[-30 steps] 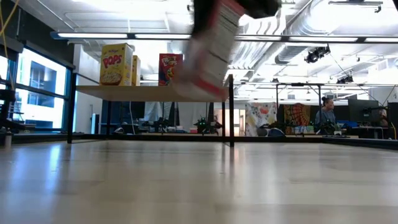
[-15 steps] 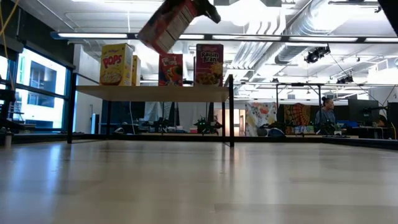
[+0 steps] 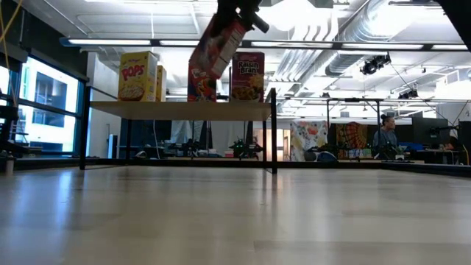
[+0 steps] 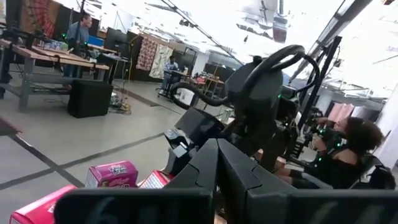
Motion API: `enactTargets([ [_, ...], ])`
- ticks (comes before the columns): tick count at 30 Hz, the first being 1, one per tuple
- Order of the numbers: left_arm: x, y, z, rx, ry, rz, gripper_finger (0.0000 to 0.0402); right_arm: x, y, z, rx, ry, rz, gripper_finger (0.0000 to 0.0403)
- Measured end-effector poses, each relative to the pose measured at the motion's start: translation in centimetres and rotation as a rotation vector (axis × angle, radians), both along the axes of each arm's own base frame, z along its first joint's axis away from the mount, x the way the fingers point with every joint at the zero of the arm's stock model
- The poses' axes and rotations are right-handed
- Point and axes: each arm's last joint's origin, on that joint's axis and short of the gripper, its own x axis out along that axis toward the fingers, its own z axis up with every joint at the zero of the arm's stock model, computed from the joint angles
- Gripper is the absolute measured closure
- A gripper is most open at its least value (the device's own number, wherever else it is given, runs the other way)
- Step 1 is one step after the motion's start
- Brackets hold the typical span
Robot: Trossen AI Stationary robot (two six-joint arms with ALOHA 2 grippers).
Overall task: Stack cereal on shelf
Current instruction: Put the red cereal box on the shelf aligned with the other red cereal box
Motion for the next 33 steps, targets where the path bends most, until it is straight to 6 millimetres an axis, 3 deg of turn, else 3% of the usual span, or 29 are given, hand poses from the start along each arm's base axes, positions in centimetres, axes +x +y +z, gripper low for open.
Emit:
enactTargets([
  [7, 0.8, 0.0, -0.4, 0.023, 0.038, 0.004, 0.0401, 0.3, -0.8, -1.2, 0.019, 0.0, 0.001, 0.0261],
  [18, 2.0, 0.0, -1.0, 0.023, 0.079, 0.002, 0.0402, 0.7, -0.4, -3.5, 0.039, 0.055, 0.006, 0.0261],
  [33, 2.1, -0.1, -1.1, 0.017, 0.082, -0.003, 0.0402, 1.4, -0.4, -4.8, 0.051, 0.081, -0.009, 0.0261],
])
